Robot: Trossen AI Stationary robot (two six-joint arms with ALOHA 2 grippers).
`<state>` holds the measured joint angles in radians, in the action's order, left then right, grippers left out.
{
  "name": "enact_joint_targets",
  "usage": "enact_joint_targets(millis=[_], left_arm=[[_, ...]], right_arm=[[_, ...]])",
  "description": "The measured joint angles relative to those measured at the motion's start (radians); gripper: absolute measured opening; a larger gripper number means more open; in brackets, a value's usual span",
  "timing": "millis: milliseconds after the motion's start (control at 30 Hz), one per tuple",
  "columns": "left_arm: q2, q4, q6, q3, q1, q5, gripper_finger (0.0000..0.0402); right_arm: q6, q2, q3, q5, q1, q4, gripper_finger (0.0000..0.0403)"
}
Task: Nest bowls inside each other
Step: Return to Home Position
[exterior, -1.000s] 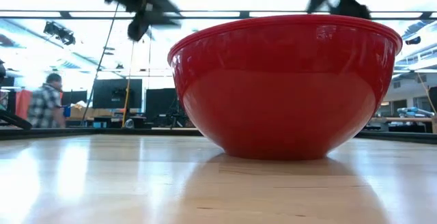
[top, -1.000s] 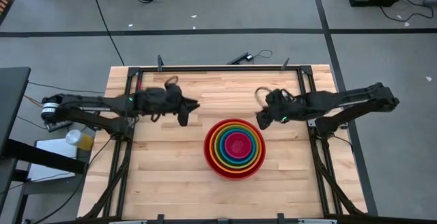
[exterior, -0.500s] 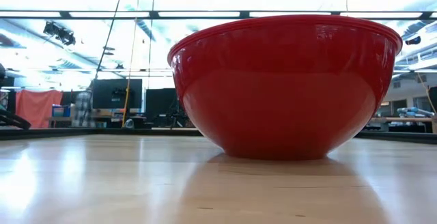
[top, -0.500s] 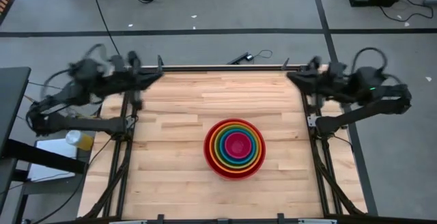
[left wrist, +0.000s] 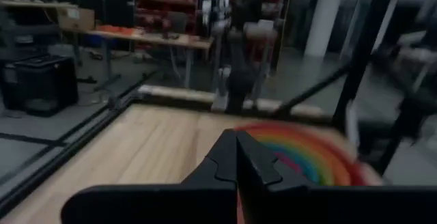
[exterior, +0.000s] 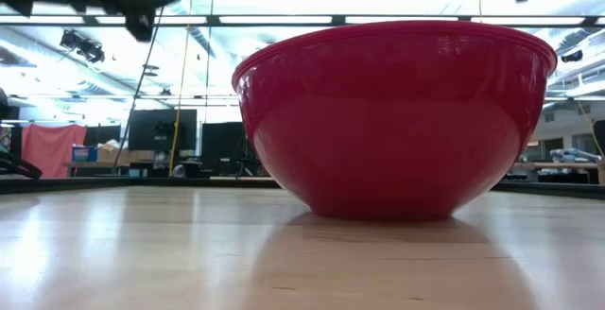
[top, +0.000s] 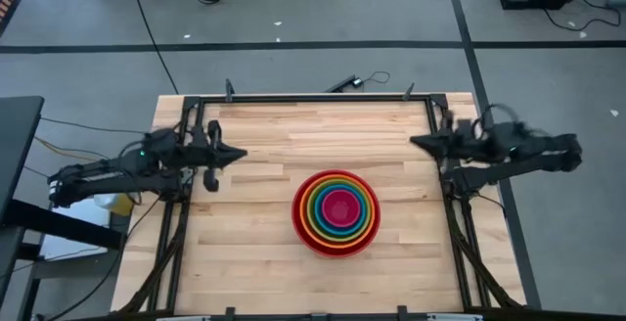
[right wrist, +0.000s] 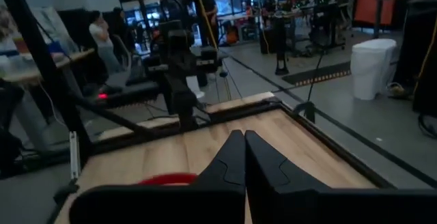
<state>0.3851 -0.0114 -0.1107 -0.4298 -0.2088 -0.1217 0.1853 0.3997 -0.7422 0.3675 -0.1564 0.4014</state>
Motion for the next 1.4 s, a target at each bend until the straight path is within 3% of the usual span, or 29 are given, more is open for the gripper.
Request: enact_joint_targets(millis=[200, 400, 600, 800, 1033, 1233, 1400], left_arm=[[-0.008, 0.066, -0.027, 0.116, -0.028, 0.02, 0.0], [-0.048, 0.071, 0.03, 0.16, -0.056, 0.02, 0.0], [-0.153, 0.091, 0.018, 0.225, -0.082, 0.018, 0.0], [-0.173, 0.246, -0.031, 0.342, -0.085, 0.022, 0.0], [-0.15, 0.299, -0.065, 0.409, -0.08, 0.002, 0.0], [-0.151, 0.284, -0.073, 0.421, -0.024, -0.09, 0.0], [-0.152, 0.285, -0.058, 0.421, 0.0, -0.102, 0.0]], right_arm=[[0.01, -0.053, 0.302, -0.044, 0.01, -0.347, 0.0002], [0.022, -0.109, 0.466, -0.05, 0.007, -0.402, 0.0002], [0.058, -0.271, 0.615, -0.066, 0.018, -0.478, 0.0002], [0.029, -0.399, 0.658, -0.081, 0.018, -0.472, 0.0002], [0.063, -0.398, 0.662, -0.104, 0.033, -0.339, 0.0003], [0.101, -0.398, 0.72, -0.109, 0.039, -0.445, 0.0003], [0.097, -0.393, 0.736, -0.107, 0.04, -0.469, 0.0003]])
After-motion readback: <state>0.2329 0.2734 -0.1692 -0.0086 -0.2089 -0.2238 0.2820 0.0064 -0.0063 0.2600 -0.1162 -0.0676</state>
